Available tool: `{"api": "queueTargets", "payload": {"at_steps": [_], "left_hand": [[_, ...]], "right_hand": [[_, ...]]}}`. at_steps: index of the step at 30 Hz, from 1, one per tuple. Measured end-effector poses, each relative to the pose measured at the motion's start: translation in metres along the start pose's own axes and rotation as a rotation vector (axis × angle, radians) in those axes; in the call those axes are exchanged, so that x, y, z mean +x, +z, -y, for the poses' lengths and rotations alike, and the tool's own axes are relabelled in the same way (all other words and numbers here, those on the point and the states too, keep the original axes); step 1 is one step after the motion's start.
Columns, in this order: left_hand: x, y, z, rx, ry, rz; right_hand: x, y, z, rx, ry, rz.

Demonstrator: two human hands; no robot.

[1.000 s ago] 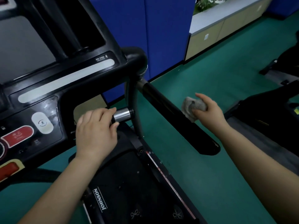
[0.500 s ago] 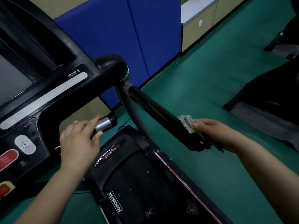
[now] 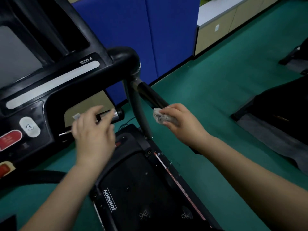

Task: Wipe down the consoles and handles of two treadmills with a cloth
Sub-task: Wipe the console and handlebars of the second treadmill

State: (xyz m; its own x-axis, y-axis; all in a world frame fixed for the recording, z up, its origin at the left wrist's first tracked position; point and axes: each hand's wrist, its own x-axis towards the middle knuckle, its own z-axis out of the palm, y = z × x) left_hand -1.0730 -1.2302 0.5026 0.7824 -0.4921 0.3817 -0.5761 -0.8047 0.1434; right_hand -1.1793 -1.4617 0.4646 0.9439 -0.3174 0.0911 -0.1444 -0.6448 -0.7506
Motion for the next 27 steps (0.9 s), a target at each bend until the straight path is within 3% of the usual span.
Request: {"api": "queueTargets", "payload": {"at_steps": [3,5,7,9,10,12,14,18,22,27], "left_hand": [[-0.029,0.010,-0.054,-0.527,-0.075,0.091],[-0.035,0.022,-0.085,-0.947,-0.289,0.299],[-0.032,0.039,-0.100,-1.260,-0.500,0.360],[-0.021,0.058,-0.098,-1.416,-0.728,0.273],[-0.015,0.070,-0.092,-1.489,-0.861,0.227],[-0.008,0.090,-0.086,-1.628,-1.040,0.117],[-0.010,0.108,-0.097,-1.618,-0.985,0.066],[-0.019,0.136,-0.157,-1.470,-0.594,0.086],[0.013,0.162,-0.163,-1.441,-0.623,-0.019],[0.079,0.188,-0.116,-1.437,-0.510,-0.131]], "right_hand": [[-0.013,0.010,0.020,0.228,0.124,-0.088],[-0.023,0.016,0.036,0.471,0.208,0.058],[-0.029,0.020,0.047,0.678,0.243,0.290],[-0.027,0.015,0.044,0.658,0.226,0.319],[-0.023,0.011,0.039,0.566,0.221,0.231],[-0.012,-0.001,0.019,0.144,0.214,-0.086],[-0.007,-0.013,-0.007,-0.182,0.231,-0.243],[-0.011,-0.010,-0.037,-0.223,0.364,-0.101],[-0.012,-0.006,-0.038,-0.270,0.287,-0.153],[-0.012,-0.006,-0.038,-0.370,0.235,-0.141]]}}
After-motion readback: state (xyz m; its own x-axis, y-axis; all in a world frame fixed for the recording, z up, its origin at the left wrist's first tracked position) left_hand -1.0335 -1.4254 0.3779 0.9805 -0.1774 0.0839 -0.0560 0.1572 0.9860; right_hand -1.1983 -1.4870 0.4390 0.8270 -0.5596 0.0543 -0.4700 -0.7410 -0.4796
